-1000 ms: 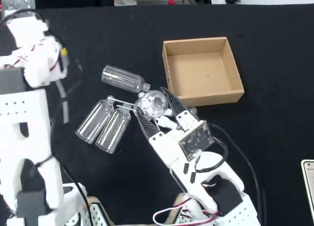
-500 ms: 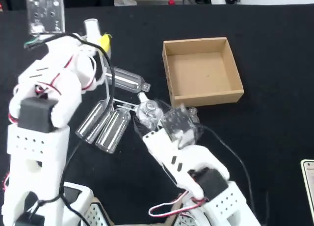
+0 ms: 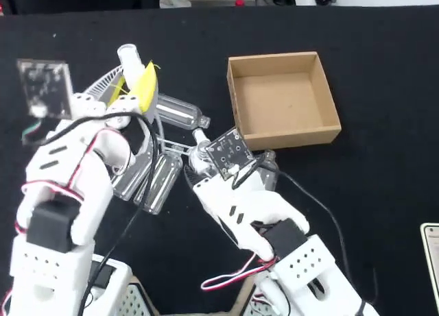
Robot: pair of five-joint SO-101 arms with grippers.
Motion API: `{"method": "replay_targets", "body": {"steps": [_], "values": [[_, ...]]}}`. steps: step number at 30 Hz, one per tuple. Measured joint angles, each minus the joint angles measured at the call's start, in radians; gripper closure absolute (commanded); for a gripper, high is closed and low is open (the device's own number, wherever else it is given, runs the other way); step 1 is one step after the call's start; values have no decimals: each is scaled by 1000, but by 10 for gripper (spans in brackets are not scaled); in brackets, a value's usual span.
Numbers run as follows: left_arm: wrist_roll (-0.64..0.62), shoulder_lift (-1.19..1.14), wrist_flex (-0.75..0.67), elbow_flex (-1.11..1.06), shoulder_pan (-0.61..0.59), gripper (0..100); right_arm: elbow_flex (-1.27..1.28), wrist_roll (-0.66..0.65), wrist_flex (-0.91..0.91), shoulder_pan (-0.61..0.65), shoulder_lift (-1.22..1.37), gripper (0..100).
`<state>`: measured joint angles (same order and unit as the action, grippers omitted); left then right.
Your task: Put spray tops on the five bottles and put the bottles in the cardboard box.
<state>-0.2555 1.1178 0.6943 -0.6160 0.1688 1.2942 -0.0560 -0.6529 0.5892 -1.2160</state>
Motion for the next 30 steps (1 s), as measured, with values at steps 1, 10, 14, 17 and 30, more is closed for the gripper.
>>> {"method": "replay_targets", "body": {"steps": [1, 10, 14, 17, 30], "values": [[-38, 23, -44, -49, 0, 943, 0, 0, 0, 0, -8, 868], [-123, 87, -310, -244, 77, 942, 20, 0, 0, 0, -118, 868], [-120, 101, -333, -235, 106, 942, 28, 0, 0, 0, -147, 868], [-118, 104, -333, -193, 107, 942, 34, 0, 0, 0, -147, 868], [-118, 249, -235, -135, 206, 942, 35, 0, 0, 0, -150, 868]]}}
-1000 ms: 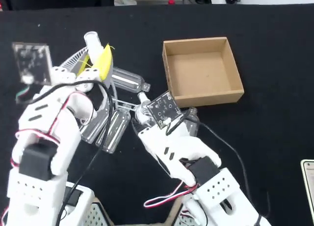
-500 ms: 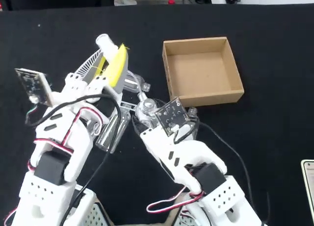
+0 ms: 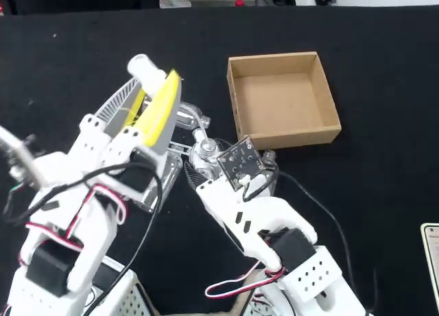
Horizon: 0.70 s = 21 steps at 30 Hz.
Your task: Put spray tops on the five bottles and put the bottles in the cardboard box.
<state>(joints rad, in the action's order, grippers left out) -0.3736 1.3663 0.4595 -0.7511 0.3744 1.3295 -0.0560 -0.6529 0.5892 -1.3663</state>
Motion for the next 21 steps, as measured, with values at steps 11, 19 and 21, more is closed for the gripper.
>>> {"method": "replay_targets", "body": {"steps": [11, 19, 21], "values": [[77, -124, -87, -60, 6, 942, 0, 0, 0, 0, 0, 868], [97, -146, -55, -60, 9, 942, 0, 0, 0, 0, 0, 868], [97, -146, -28, -60, 14, 942, 0, 0, 0, 0, 0, 868]]}}
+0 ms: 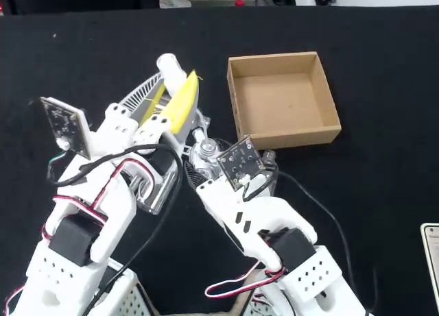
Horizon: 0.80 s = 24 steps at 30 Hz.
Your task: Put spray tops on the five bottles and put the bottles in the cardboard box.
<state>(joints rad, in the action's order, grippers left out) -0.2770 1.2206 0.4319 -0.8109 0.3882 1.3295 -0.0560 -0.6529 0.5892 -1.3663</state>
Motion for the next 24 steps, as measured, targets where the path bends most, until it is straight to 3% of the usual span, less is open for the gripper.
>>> {"method": "replay_targets", "body": {"steps": [5, 11, 24], "values": [[3, 0, 64, 0, 15, 919, 0, 0, 0, 0, 0, 868], [9, 0, 123, -6, 12, 753, 0, 0, 0, 0, 0, 868], [11, 0, 135, -12, 15, 769, 0, -2, 0, 0, 0, 868]]}}
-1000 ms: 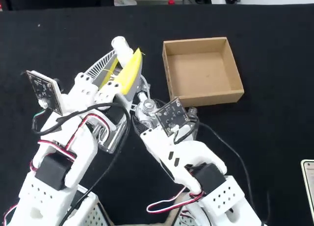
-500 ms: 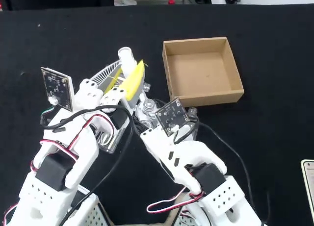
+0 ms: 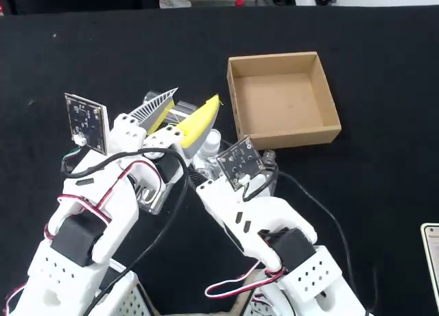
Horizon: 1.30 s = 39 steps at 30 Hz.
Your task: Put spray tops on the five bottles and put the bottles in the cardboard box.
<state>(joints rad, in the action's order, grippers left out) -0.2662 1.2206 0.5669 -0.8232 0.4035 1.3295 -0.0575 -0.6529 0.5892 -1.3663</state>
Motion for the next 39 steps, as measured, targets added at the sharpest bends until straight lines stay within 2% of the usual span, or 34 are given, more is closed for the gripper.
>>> {"method": "replay_targets", "body": {"steps": [3, 7, 13, 16, 22, 25, 28, 32, 39], "values": [[58, 0, 0, 0, -37, 770, 0, 0, 0, 0, 0, 868], [121, 5, 0, -2, -173, 770, -2, 0, -6, 0, -5, 868], [17, 5, 0, -132, -439, 770, -31, 2, -46, -130, -5, 868], [-46, 5, 0, -239, -523, 770, -60, 9, -46, -213, -5, 868], [-68, 3, -20, -400, -531, 770, -89, 103, -15, -391, -5, 868], [-69, 3, -115, -516, -539, 770, -91, 109, 46, -459, -5, 868], [-69, 3, -272, -638, -539, 770, -132, 112, 133, -477, 2, 868], [-68, 3, -494, -766, -539, 770, -256, 115, 239, -479, 265, 868], [60, 5, -557, -796, -520, 770, -623, 115, 304, -482, 766, 868]]}}
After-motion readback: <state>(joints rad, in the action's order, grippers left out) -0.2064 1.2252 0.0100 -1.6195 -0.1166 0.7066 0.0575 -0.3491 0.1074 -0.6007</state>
